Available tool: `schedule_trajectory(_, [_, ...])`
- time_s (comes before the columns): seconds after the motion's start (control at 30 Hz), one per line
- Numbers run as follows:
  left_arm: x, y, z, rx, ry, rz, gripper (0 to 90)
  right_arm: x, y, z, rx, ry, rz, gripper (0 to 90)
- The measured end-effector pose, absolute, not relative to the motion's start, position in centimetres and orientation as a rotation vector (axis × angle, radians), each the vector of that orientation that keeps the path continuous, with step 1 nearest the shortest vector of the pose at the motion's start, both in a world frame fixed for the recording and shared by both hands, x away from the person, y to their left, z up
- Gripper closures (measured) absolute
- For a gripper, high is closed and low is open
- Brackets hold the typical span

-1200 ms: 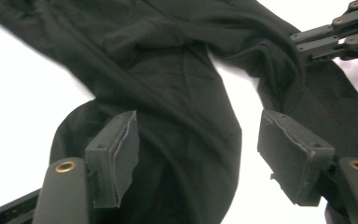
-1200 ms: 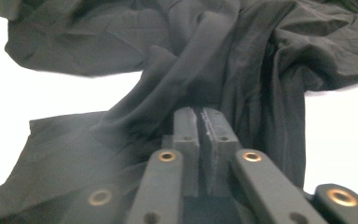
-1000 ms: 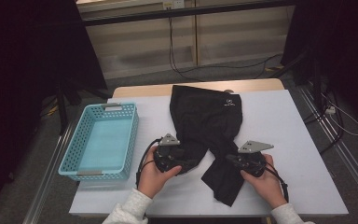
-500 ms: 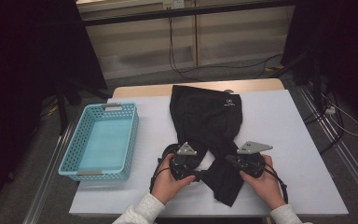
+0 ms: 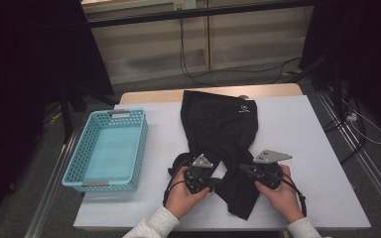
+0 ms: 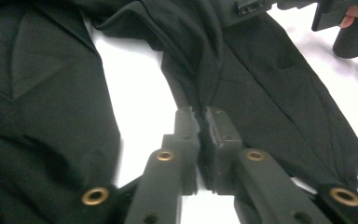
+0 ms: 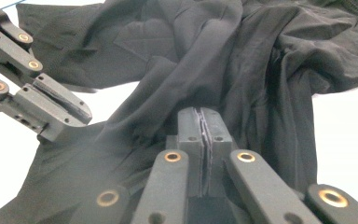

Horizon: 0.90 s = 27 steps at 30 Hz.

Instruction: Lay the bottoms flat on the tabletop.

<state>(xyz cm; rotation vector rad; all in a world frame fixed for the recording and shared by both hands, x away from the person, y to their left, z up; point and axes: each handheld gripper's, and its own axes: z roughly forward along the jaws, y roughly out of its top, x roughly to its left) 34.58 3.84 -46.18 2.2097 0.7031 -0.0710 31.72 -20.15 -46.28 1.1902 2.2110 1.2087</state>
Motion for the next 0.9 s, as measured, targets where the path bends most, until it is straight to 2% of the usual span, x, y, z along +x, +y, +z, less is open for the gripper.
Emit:
schedule_trajectory(0.07, [34.5, 3.9, -46.1, 2.212, 0.706, -0.076, 90.0, 31.7, -20.2, -46.2, 1.191, 2.210, 1.213, 88.6])
schedule_trajectory(0.9, [36.0, 8.8, -45.0, 2.185, 0.905, -0.102, 90.0, 31.0, -24.0, -45.8, 1.239, 2.192, 1.177, 90.0])
